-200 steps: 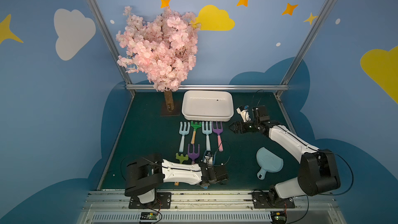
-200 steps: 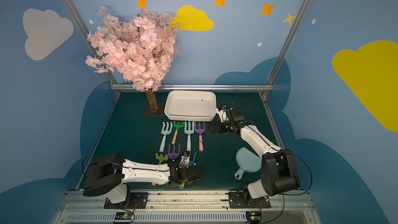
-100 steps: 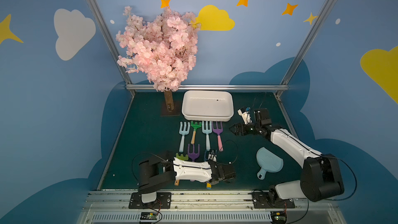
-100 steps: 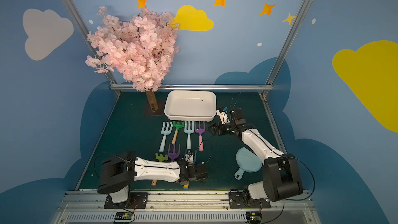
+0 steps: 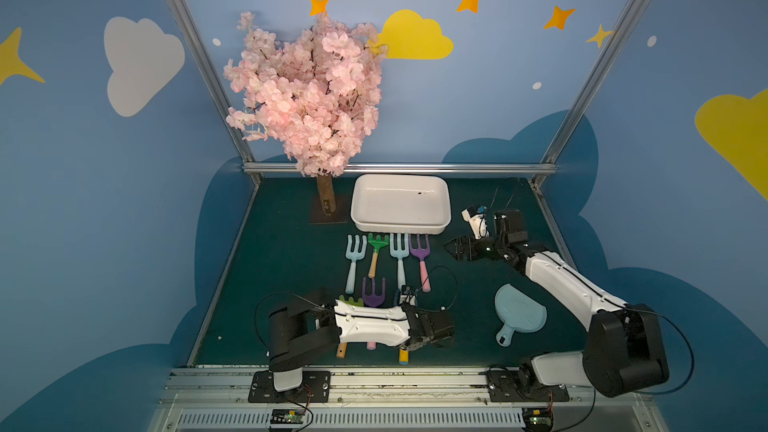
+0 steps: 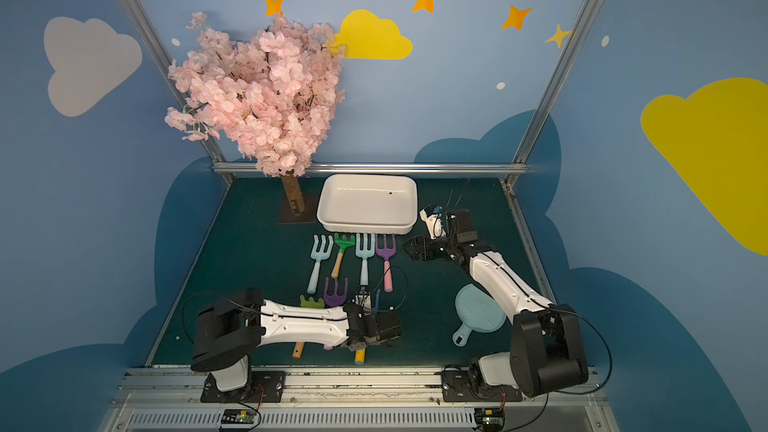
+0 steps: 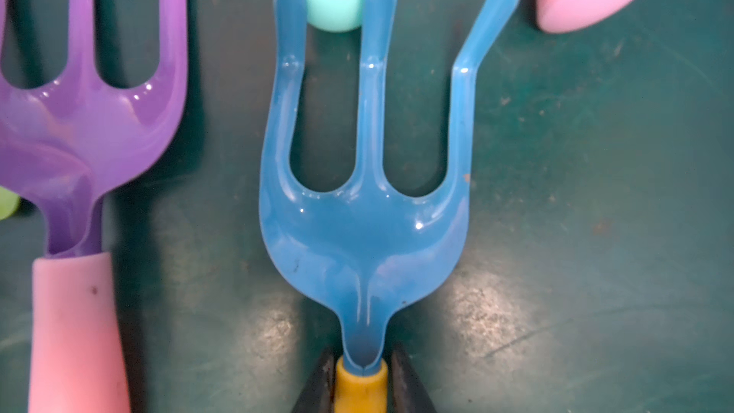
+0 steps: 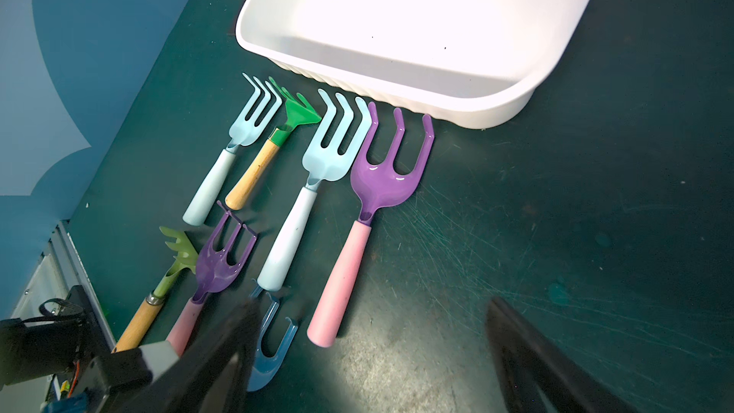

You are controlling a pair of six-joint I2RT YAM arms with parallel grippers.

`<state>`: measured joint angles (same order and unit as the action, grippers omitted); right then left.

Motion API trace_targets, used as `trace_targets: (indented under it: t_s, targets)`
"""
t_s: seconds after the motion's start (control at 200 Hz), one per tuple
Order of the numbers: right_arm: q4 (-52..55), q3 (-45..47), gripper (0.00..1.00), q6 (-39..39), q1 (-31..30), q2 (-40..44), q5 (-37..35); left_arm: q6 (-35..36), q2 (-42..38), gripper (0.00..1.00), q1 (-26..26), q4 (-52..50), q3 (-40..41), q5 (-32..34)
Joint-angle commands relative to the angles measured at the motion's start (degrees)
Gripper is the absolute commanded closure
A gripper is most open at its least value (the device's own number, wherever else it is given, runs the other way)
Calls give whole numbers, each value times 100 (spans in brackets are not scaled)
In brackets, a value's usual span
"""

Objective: Take the hand rake out of the storage box
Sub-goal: Place the rake at the center of the board.

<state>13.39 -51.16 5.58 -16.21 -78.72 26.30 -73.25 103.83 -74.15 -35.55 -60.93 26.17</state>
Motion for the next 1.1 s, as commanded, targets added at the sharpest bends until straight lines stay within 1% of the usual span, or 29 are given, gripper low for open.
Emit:
trace_targets:
  t_s: [0.0,0.065,0.145,0.315,0.36,0.496,0.661,0.746,0.821,0.846,0.896,1.011,1.031,1.061,1.096]
  targets:
    - [12,44,8,27,30,46,-197,-71,85,76,126,-286,54,-215]
    - [15,53,8,23,29,47,-283,-189,84,76,163,-353,66,-248]
    - [-15,57,8,28,25,54,-182,-231,50,76,210,-335,77,-277]
    - [-23,79,8,23,28,78,-163,-163,41,78,252,-185,81,-291]
    - [-13,79,8,35,23,81,-171,-153,15,76,252,-176,105,-252]
    - [22,80,8,46,26,87,-255,9,-180,60,269,-183,127,-112]
    - [36,90,7,129,25,67,-697,352,-715,40,285,-172,312,212]
    - [-62,117,7,217,28,34,-949,652,-1028,23,367,-97,458,413]
    - [-35,83,6,271,28,-33,-1177,1097,-1344,13,649,112,717,422]
    - [-22,72,7,287,29,-45,-1260,1284,-1482,10,802,203,824,388]
    - [14,58,7,310,25,-55,-1467,1732,-1749,1,1171,362,1013,277]
    - [-4,103,6,300,25,-8,-2000,3015,-2533,0,2279,664,1336,153]
    - [-57,147,6,274,30,23,-2082,3324,-2660,0,2543,767,1391,123]
    - [-164,214,7,242,29,84,-2235,3774,-2929,0,2800,945,1493,112]
    - [-252,330,7,222,37,161,-2464,4246,-3239,0,3093,1153,1608,239]
